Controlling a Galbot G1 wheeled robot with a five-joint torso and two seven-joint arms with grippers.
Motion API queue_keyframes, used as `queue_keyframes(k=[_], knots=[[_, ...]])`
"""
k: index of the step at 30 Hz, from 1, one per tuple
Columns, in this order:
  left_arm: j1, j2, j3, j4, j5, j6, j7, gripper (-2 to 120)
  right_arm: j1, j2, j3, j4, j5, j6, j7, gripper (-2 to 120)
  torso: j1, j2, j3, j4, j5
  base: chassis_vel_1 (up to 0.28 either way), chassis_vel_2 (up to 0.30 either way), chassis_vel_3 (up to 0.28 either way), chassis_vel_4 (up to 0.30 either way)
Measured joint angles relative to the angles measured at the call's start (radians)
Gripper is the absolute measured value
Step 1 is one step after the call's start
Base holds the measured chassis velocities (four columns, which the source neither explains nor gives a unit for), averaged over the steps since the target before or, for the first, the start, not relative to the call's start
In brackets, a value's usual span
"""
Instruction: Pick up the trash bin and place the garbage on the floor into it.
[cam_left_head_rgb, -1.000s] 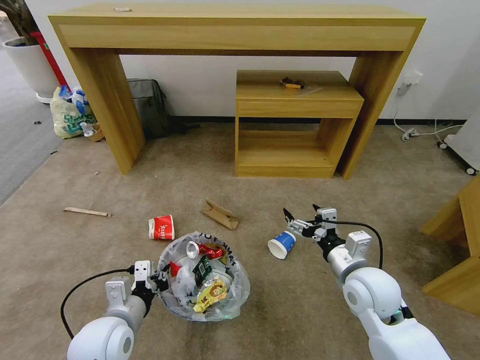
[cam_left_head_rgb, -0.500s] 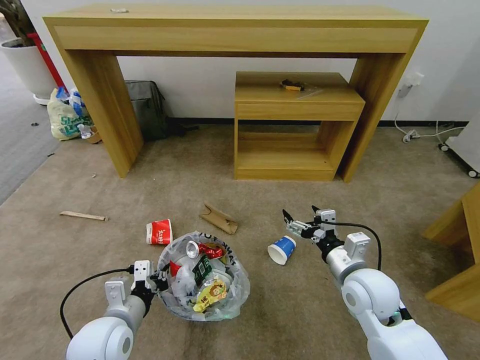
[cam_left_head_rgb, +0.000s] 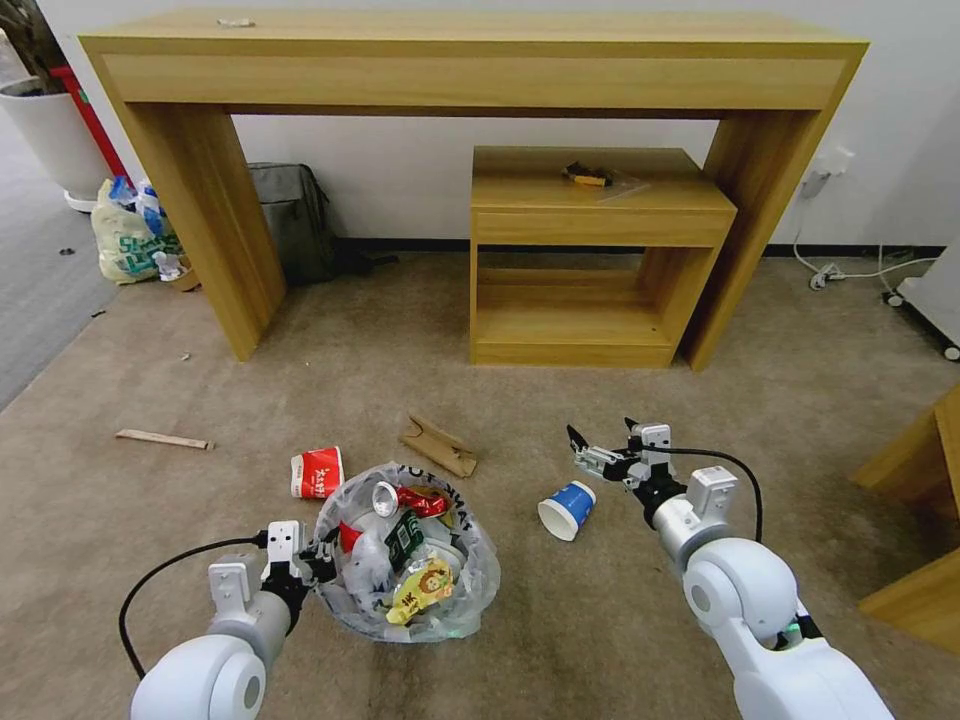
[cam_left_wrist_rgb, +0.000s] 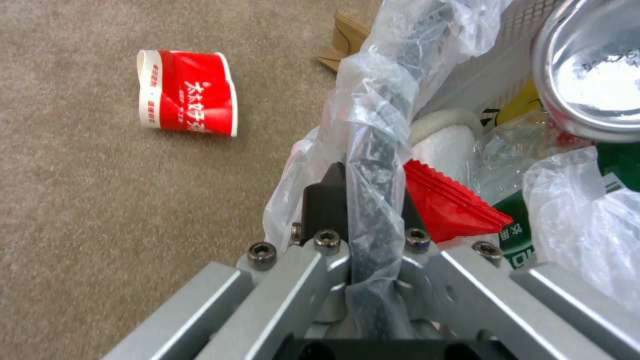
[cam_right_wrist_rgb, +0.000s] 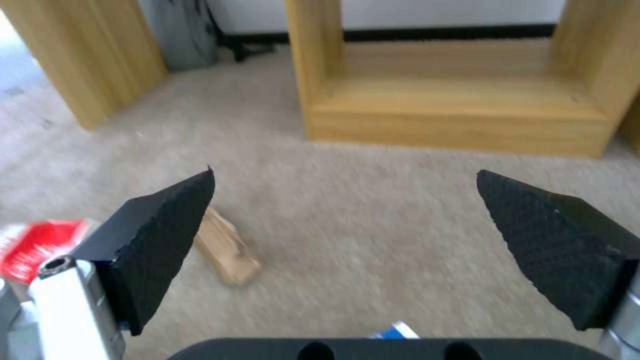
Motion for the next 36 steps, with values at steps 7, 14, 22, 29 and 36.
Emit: queue_keyframes(k=[7, 14, 22, 29, 36], knots=[[0.003, 0.002, -0.002, -0.001, 0.0, -0.003, 0.002, 0, -0.059, -0.027, 0.04, -0.104, -0.083, -0.015, -0.086, 100, 0.0, 0.0, 0.0, -0.0003, 0.0002, 0.0, 0.0, 0.0, 0.0], [0.008, 0.003, -0.003, -0.005, 0.002, -0.003, 0.003, 0, -0.003, -0.081, 0.017, -0.287, -0.231, 0.018, -0.247, 100, 0.0, 0.0, 0.0, -0.0003, -0.0001, 0.0, 0.0, 0.0, 0.0], [0.02, -0.002, -0.012, -0.015, 0.005, -0.003, 0.003, 0, 0.142, -0.068, -0.13, -0.494, -0.314, 0.044, -0.285, 100, 0.0, 0.0, 0.0, 0.0, 0.0, 0.0, 0.0, 0.0, 0.0], [0.026, -0.004, -0.017, -0.02, 0.005, -0.004, 0.002, 0, 0.211, -0.016, -0.178, -0.598, -0.382, 0.047, -0.272, 100, 0.0, 0.0, 0.0, 0.0001, 0.0, 0.0, 0.0, 0.0, 0.0], [0.019, -0.007, -0.008, -0.015, 0.008, -0.004, 0.002, 0, 0.241, 0.025, -0.182, -0.688, -0.429, 0.057, -0.254, 100, 0.0, 0.0, 0.0, -0.0001, -0.0001, 0.0, 0.0, 0.0, 0.0]])
